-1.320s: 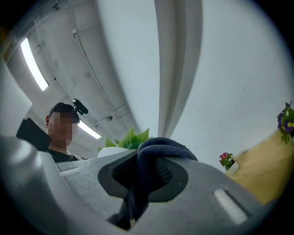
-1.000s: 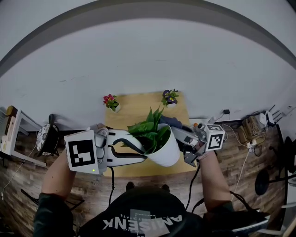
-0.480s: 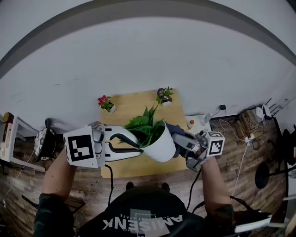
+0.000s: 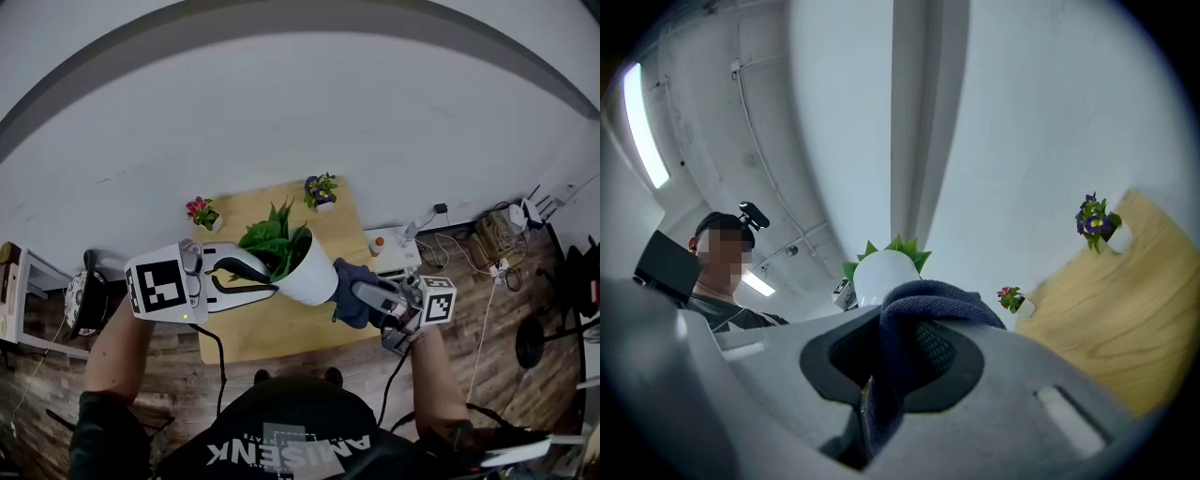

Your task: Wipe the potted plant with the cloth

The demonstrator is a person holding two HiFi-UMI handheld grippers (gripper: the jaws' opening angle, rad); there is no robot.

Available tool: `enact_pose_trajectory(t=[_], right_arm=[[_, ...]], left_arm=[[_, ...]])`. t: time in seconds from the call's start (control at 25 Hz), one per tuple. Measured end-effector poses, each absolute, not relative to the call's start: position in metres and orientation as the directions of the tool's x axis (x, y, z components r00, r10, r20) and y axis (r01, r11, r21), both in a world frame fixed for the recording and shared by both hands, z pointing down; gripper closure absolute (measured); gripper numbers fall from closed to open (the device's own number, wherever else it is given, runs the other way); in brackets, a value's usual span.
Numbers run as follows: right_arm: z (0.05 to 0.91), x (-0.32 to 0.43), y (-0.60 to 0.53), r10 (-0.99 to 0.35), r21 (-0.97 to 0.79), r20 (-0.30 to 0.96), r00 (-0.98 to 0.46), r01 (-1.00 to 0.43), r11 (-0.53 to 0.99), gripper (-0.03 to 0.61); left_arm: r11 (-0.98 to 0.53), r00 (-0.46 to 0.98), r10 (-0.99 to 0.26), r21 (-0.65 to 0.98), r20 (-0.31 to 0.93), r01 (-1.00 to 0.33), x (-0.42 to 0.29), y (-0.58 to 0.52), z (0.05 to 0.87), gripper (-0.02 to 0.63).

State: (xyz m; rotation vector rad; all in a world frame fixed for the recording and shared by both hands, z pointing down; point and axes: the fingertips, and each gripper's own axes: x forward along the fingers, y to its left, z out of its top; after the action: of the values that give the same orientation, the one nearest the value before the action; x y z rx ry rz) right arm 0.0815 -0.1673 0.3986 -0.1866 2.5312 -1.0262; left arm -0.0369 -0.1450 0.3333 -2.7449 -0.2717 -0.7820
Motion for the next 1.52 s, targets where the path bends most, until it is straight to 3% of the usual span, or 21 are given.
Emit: enact_pose_trajectory(t=[0.4,0.72,1.04,1.28,1.52], right_arm=[[0.364,0.086,-0.19,-0.3,-0.625,-0.314,-0.901,-0.042,0.779,0.534],[0.366,0.03,-0.21,-0.136,-0.67,-0.34,-0.93,0.139,0.729,0.534],[0.358,0.005,-0.186,0.094,-0.624,-0.461,-0.882,0.398,0.672,0.534],[0.361,0.005,-0.179,0.136,-0.622,-0.537,-0.833,0.5,0.603,0.535],[0.358,0.015,-0.186,0.111,-0.617,-0.56,-0.821,0.503,0.605,0.535]], left_arm=[[-0.941,0.844,0.189,-0.154,0.503,0.303,-0.03,-0.097,0.331,0.6],[-0.942,0.852,0.21,-0.135,0.48,0.308,-0.027,-0.089,0.314,0.6],[-0.947,0.862,0.208,-0.125,0.462,0.295,-0.025,-0.071,0.299,0.6],[-0.953,0.849,0.156,-0.148,0.505,0.263,-0.027,-0.071,0.311,0.6],[-0.957,0.846,0.159,-0.13,0.509,0.258,-0.032,-0.078,0.315,0.6]])
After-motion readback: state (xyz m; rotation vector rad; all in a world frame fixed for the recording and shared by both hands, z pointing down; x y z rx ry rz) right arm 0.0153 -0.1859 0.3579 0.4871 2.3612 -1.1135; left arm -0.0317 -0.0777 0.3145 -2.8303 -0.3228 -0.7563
